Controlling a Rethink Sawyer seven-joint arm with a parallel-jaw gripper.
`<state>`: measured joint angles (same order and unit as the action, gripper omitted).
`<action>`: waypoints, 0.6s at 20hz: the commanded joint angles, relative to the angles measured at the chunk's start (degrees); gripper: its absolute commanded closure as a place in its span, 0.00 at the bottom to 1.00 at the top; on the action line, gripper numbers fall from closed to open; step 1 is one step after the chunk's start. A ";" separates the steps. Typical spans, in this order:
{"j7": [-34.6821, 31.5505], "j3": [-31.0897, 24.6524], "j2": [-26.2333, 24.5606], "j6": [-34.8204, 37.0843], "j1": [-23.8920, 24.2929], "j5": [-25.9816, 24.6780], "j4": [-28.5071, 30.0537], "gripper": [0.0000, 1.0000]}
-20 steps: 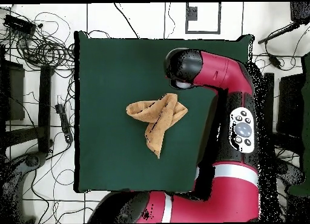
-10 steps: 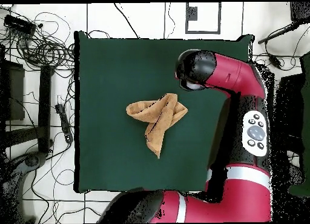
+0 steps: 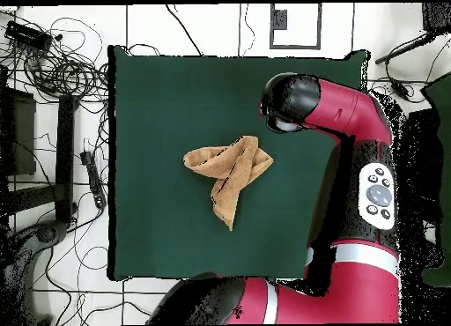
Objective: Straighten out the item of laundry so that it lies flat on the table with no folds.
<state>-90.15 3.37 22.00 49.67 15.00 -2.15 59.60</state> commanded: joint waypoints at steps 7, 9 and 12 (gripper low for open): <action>-0.61 -5.87 0.18 3.85 -2.17 -0.38 3.65 0.00; -0.60 -6.00 0.58 3.21 -2.20 -0.34 4.65 0.00; -1.89 -5.63 1.62 2.45 -2.44 0.01 7.34 0.00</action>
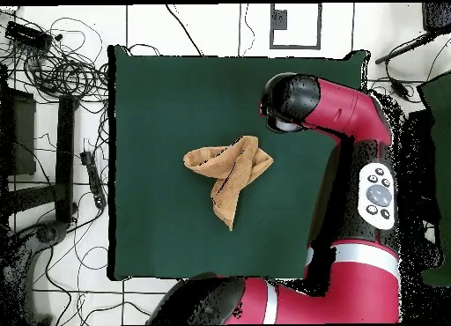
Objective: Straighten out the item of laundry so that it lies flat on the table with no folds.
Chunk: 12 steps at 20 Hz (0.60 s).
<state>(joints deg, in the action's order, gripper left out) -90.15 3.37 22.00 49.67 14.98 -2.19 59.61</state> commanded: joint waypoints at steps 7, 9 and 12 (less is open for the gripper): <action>-2.31 -4.54 5.38 0.28 -2.56 -0.61 14.09 0.00; -2.00 -4.90 5.33 -0.52 -2.43 -0.86 14.36 0.00; -1.85 -5.25 4.81 -1.24 -2.28 -1.23 13.92 0.00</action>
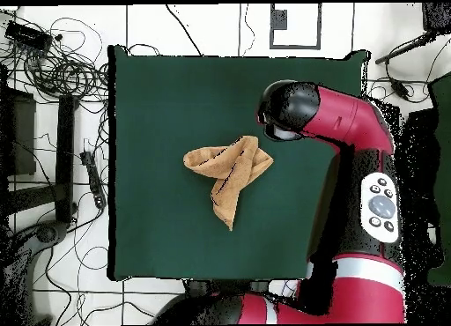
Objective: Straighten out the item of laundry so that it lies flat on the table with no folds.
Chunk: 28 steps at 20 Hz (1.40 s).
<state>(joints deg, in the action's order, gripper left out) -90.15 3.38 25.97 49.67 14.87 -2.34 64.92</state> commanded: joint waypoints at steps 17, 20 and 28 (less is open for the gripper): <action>-2.06 -5.50 -0.27 -2.10 -1.57 -1.85 8.84 0.00; -2.82 -5.92 -2.33 -4.68 -0.89 -1.78 9.32 0.00; -2.01 -6.84 -5.37 -8.65 0.23 -2.25 9.84 0.00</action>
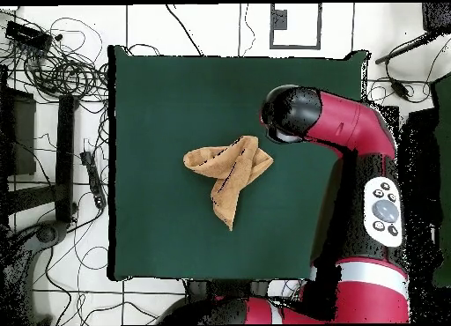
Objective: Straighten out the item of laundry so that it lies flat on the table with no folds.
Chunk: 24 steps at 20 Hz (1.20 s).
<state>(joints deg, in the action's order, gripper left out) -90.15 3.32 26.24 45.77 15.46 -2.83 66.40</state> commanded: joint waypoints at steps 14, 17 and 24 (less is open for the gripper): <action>-2.34 -6.66 -6.20 -5.65 -0.55 -1.40 8.42 0.00; -2.31 -6.85 -6.29 -6.16 -0.37 -1.32 8.73 0.00; -2.31 -6.90 -6.41 -6.49 -0.21 -1.22 8.85 0.00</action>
<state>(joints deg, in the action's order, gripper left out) -90.15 2.91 20.77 42.46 15.67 -3.05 68.47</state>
